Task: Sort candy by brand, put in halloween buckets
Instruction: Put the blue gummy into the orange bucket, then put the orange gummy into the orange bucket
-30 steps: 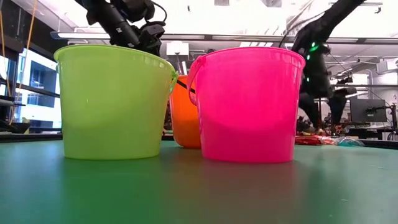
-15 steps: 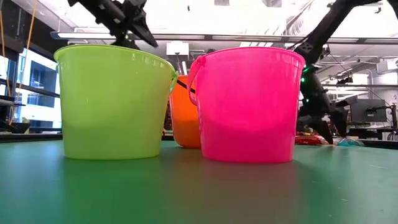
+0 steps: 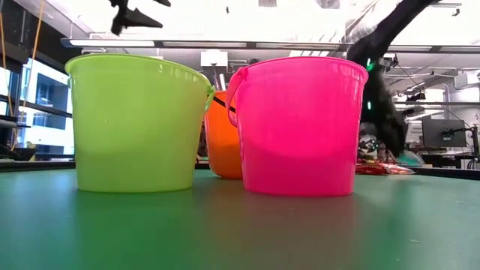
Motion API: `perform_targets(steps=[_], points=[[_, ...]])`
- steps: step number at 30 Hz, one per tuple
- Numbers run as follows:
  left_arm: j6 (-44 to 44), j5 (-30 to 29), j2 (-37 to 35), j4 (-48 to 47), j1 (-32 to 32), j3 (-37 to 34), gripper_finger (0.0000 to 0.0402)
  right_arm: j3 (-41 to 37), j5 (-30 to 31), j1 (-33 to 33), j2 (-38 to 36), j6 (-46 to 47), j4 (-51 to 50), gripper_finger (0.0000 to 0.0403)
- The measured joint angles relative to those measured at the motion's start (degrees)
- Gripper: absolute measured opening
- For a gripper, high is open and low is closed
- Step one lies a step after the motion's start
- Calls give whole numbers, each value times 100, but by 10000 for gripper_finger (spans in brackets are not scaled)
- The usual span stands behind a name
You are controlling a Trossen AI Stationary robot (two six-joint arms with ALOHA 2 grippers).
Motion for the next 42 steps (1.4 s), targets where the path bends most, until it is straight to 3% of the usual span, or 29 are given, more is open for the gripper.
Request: perform_targets(steps=[4, 8, 14, 19, 24, 34, 37, 42], points=[[229, -852, -302, 70, 0, 0, 255, 71, -515, 753, -1251, 358, 811, 3], [157, -988, -322, 58, 0, 0, 255, 78, -1364, 1626, -2013, 884, 2687, 11], [-121, -737, -56, 31, 0, 0, 255, 86, -1677, 2919, -1885, 1068, 5294, 3], [-299, -639, 198, 31, 0, -2, 255, 87, -1682, 3552, -1267, 1027, 6446, 6], [-361, -355, 291, 58, -2, -2, 255, 239, -1731, 3613, -750, 1160, 5934, 57], [-113, -230, 291, 7, 0, -1, 255, 1660, -1599, 3461, -289, 146, 3839, 250], [-89, -193, 291, -61, 0, -1, 255, 2159, -1119, 3232, -287, 266, 2630, 270], [61, -190, 291, -329, 0, -1, 255, 2534, 181, 2510, -291, 987, 631, 266]])
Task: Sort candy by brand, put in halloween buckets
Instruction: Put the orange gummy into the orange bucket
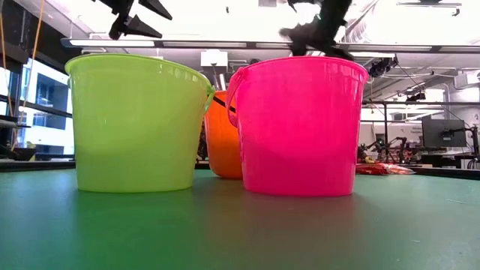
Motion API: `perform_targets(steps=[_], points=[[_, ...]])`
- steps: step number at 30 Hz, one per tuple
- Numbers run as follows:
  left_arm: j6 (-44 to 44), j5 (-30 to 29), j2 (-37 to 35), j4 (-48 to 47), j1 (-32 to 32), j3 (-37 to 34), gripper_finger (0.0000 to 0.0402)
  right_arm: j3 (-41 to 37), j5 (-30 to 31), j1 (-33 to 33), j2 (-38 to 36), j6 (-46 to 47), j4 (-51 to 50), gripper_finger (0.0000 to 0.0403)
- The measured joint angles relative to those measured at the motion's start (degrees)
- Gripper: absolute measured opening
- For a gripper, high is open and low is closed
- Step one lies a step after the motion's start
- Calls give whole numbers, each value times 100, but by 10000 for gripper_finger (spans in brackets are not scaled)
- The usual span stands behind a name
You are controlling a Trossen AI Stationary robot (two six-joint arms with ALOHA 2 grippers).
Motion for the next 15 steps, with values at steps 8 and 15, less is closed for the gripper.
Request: perform_targets(steps=[8, 15], points=[[374, 220, 0, -445, 0, 1, 255, -1402, 230, -1454, 7, 1885, -632, 252], [389, 278, 0, -475, 0, 1, 255, -2635, 326, -2088, 11, 4104, -153, 243]])
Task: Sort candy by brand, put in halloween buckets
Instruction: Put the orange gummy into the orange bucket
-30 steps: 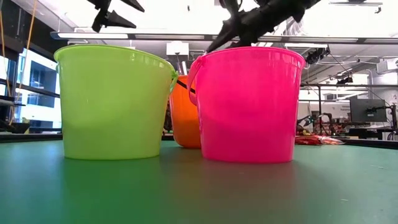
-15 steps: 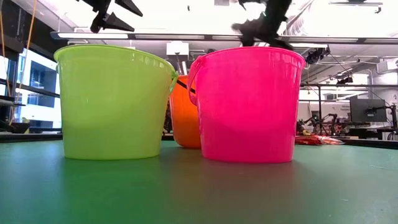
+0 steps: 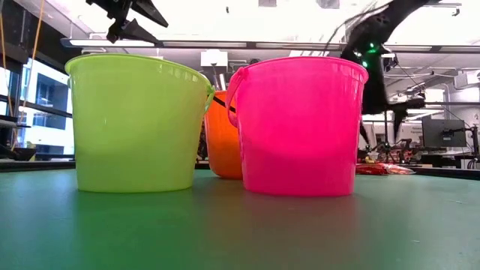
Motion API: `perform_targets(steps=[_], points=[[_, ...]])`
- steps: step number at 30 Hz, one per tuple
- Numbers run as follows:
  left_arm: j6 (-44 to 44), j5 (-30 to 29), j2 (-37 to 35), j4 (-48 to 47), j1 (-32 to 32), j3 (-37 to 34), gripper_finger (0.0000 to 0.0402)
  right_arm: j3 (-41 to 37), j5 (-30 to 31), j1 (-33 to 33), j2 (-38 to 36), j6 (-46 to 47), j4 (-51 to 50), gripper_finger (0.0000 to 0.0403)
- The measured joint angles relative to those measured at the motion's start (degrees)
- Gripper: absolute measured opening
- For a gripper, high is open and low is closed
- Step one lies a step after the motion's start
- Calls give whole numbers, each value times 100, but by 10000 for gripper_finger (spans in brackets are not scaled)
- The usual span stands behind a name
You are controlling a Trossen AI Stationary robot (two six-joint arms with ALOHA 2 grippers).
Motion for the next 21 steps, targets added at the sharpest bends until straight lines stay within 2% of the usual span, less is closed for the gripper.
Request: perform_targets(steps=[3, 8, 14, 21], points=[[12, -1, 0, 0, 0, 0, 255, -247, 119, -132, 0, 622, 184, 243], [200, -31, 0, 37, 53, -1, 255, -611, 322, -300, 0, 962, 1071, 243], [100, 105, 0, 64, 269, 0, 255, -980, 415, -540, 0, 2144, 938, 243], [93, 139, 2, 66, 508, 0, 255, -1253, 511, -815, 0, 1866, 1684, 243]])
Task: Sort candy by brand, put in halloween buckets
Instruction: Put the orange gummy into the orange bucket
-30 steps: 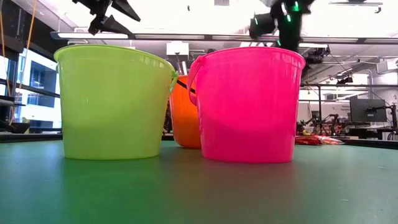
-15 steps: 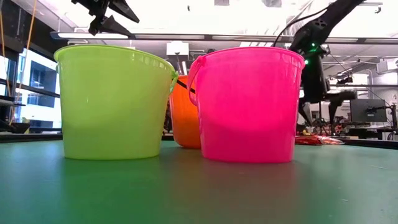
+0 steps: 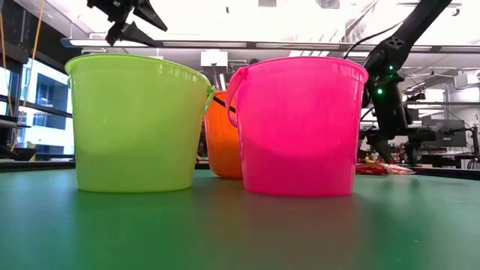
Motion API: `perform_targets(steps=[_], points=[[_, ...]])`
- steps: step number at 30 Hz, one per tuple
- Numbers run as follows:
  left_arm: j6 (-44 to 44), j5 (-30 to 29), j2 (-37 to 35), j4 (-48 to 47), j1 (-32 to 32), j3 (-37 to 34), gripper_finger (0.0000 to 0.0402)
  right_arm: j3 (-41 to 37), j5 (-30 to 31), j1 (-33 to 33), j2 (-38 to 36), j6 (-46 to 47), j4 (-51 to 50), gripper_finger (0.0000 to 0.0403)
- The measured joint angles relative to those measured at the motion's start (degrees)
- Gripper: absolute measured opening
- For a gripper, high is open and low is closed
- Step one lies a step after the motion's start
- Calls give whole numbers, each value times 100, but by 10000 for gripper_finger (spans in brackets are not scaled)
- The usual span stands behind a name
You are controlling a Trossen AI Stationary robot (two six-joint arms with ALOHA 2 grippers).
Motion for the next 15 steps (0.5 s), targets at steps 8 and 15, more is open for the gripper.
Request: perform_targets(steps=[8, 15], points=[[-3, 1, 0, 0, 227, -2, 255, -85, -9, -336, 0, -123, 339, 243], [-6, 1, 0, 0, 336, -2, 255, -85, -242, -623, 32, -504, 603, 229]])
